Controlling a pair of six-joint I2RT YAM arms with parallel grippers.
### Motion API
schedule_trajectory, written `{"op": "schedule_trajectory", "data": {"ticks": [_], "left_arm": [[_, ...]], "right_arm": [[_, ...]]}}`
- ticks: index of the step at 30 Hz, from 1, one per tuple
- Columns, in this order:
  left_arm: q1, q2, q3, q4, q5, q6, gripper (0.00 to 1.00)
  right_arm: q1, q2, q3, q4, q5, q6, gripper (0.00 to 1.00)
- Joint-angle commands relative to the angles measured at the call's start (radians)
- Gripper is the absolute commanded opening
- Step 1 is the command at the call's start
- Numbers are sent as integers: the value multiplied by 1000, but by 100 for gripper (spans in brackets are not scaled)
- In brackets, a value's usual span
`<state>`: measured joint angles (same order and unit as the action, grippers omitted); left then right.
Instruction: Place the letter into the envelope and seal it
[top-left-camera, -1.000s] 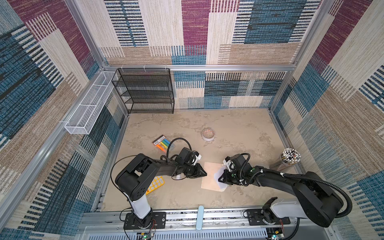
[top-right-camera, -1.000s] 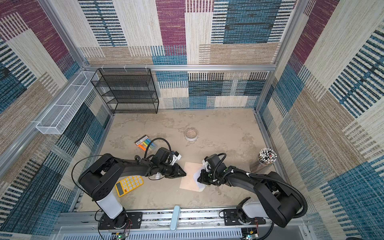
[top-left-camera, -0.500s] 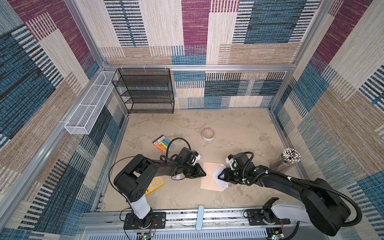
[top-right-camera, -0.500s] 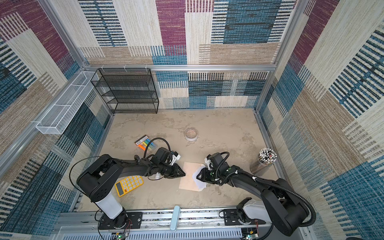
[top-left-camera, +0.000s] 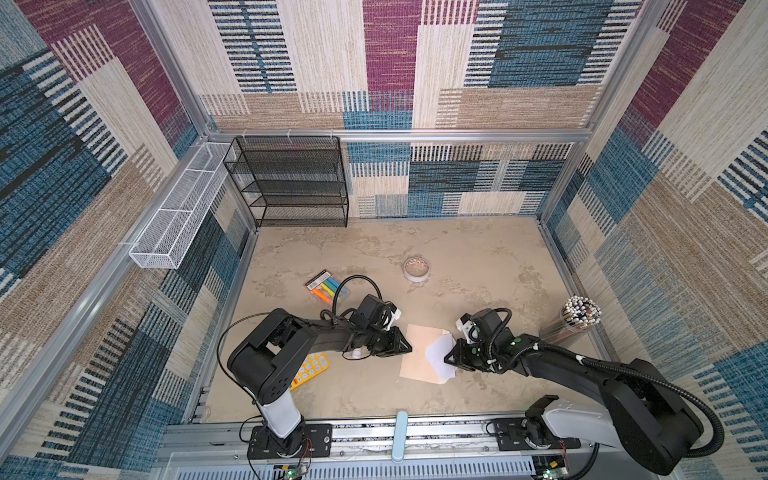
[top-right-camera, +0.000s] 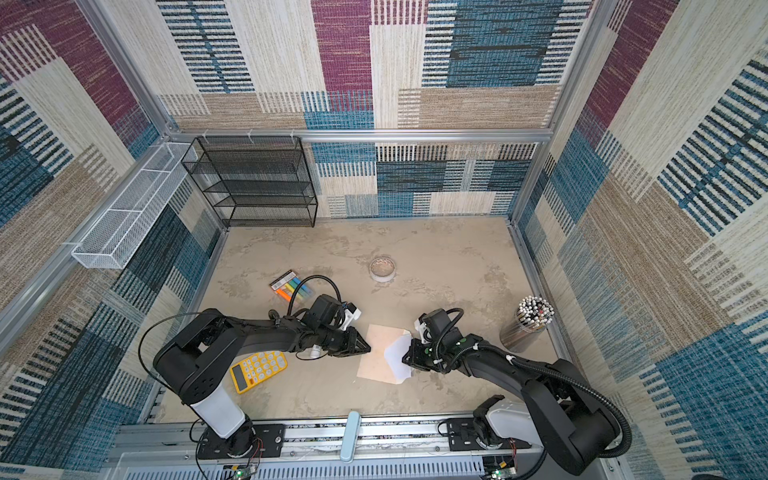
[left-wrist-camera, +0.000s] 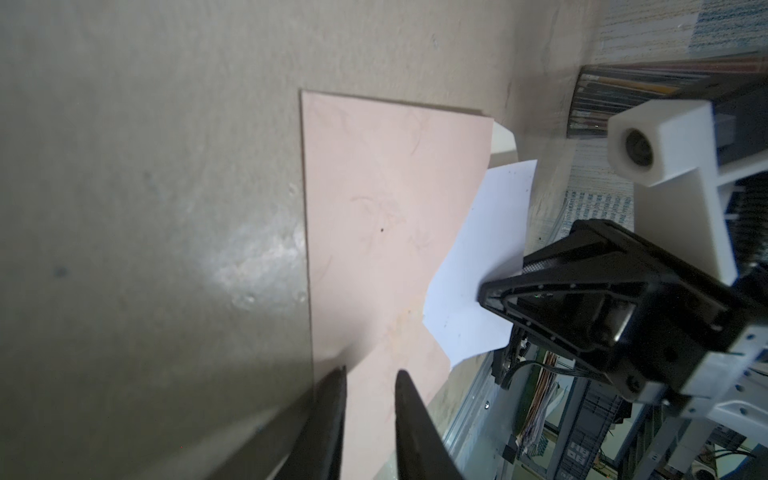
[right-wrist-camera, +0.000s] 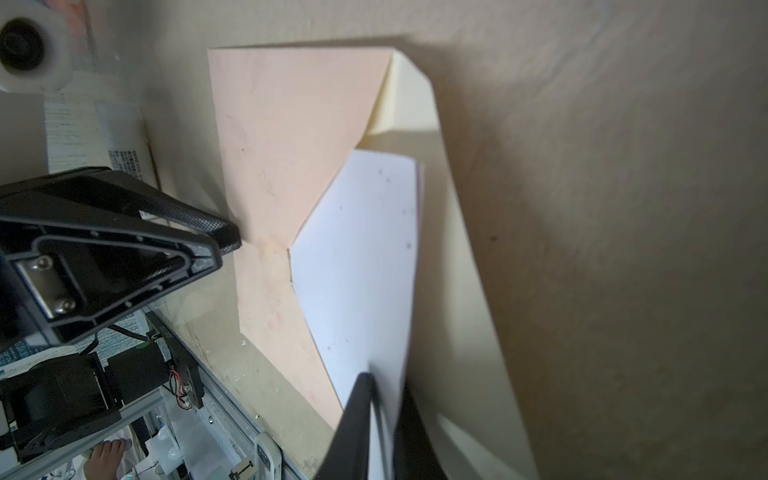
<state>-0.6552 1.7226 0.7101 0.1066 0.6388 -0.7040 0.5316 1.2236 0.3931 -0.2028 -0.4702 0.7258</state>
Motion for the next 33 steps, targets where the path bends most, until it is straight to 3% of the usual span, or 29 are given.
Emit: {"op": "schedule_trajectory", "data": {"ticks": [1,9,33], "left_arm": [[2,6,-12,-126,-112,2,26],[2,10,-14,-118,-111,-2,26],[1,14,-15,-93,-73,-21,29]], "right_arm": [[-13,-22,-23,59,-22,40,5],[-30,-84,-81,118,-28,111,0],[-30,-13,-83,237,-63,145,1]]}}
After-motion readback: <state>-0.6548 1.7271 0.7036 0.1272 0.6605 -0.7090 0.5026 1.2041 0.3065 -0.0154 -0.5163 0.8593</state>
